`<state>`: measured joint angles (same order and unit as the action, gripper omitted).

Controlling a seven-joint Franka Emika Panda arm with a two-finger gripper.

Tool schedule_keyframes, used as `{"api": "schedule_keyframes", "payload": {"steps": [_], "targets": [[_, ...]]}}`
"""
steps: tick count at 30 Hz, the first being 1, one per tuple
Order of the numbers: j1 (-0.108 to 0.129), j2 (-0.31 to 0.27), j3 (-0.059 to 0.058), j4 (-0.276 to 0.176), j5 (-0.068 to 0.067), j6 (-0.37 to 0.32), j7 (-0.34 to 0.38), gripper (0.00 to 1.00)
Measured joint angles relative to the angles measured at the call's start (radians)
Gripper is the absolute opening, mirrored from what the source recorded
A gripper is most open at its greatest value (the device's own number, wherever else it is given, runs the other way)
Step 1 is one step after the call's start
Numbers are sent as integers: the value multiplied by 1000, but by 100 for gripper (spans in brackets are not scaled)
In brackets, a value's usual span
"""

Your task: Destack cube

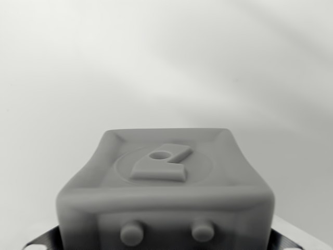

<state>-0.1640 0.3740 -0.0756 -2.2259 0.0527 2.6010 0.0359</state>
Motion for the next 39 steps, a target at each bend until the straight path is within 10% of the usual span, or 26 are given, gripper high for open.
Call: {"api": "schedule_keyframes", "payload": {"steps": [39], "targets": [[-23, 210, 27, 47, 7, 155, -16, 0]]}}
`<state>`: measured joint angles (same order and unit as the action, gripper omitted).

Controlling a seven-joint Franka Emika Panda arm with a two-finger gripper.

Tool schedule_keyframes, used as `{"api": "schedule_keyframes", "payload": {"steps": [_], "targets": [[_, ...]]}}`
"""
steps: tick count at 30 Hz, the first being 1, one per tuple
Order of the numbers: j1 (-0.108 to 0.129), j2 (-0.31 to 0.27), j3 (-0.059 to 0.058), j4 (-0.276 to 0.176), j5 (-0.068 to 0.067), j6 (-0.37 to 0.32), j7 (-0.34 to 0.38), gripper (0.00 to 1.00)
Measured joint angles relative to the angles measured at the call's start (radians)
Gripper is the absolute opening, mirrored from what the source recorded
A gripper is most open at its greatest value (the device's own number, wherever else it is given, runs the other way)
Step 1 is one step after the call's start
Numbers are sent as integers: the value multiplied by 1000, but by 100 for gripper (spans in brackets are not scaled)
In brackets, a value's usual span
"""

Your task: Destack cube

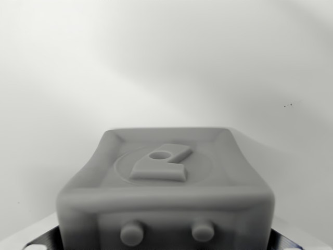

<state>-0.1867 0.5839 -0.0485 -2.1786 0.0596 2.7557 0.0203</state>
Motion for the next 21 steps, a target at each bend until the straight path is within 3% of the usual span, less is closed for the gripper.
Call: {"api": "schedule_keyframes", "payload": {"steps": [6, 7, 21], "targets": [[-1, 4, 1, 2, 0, 4, 0, 0], [-1, 4, 1, 2, 0, 4, 0, 100], [-1, 7, 1, 3, 0, 5, 0, 100]]}}
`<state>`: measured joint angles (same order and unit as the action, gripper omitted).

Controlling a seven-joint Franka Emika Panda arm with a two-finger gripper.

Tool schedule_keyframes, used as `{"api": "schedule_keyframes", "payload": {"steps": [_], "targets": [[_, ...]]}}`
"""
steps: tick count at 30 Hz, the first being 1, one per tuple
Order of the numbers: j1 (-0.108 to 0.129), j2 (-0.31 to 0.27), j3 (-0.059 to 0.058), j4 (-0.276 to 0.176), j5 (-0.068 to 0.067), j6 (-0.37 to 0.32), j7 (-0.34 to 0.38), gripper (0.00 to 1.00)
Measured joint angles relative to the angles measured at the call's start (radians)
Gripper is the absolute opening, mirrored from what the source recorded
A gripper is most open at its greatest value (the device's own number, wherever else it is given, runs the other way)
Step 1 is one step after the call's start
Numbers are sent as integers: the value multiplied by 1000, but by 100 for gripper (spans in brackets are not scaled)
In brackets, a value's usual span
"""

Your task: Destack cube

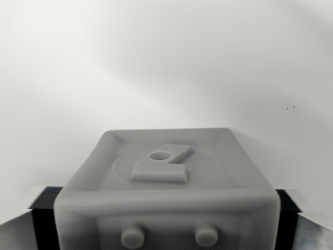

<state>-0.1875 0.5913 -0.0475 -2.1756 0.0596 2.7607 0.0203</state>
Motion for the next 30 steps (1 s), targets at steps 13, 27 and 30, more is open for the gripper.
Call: {"api": "schedule_keyframes", "payload": {"steps": [13, 27, 30], "targets": [[0, 0, 0, 0, 0, 0, 0, 100], [1, -12, -1, -2, 0, -8, 0, 100], [1, -25, -1, -6, 0, -16, 0, 100]]}}
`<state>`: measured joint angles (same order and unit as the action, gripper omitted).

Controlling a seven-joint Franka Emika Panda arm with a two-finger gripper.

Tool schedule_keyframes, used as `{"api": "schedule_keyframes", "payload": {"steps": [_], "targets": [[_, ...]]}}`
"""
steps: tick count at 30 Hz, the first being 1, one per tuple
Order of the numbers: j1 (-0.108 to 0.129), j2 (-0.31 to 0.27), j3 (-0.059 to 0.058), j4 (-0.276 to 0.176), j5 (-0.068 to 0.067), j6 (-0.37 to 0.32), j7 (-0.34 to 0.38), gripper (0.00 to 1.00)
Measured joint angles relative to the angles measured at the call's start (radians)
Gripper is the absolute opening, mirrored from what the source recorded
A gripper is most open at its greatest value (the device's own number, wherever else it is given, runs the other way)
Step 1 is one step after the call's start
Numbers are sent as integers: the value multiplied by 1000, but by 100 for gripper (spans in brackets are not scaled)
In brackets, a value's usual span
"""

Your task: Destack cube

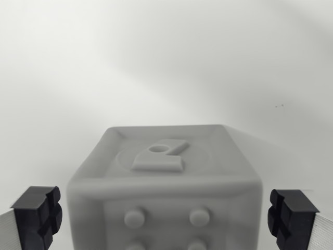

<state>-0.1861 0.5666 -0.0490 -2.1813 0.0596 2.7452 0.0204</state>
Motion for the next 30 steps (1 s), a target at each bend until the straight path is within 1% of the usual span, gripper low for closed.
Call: {"api": "schedule_keyframes", "payload": {"steps": [6, 15, 24, 30], "targets": [[3, -34, -3, -10, 0, -23, 0, 100], [8, -102, -10, -25, -3, -76, 2, 100], [13, -178, -17, -37, -11, -137, 7, 100], [15, -236, -20, -40, -18, -193, 11, 100]]}}
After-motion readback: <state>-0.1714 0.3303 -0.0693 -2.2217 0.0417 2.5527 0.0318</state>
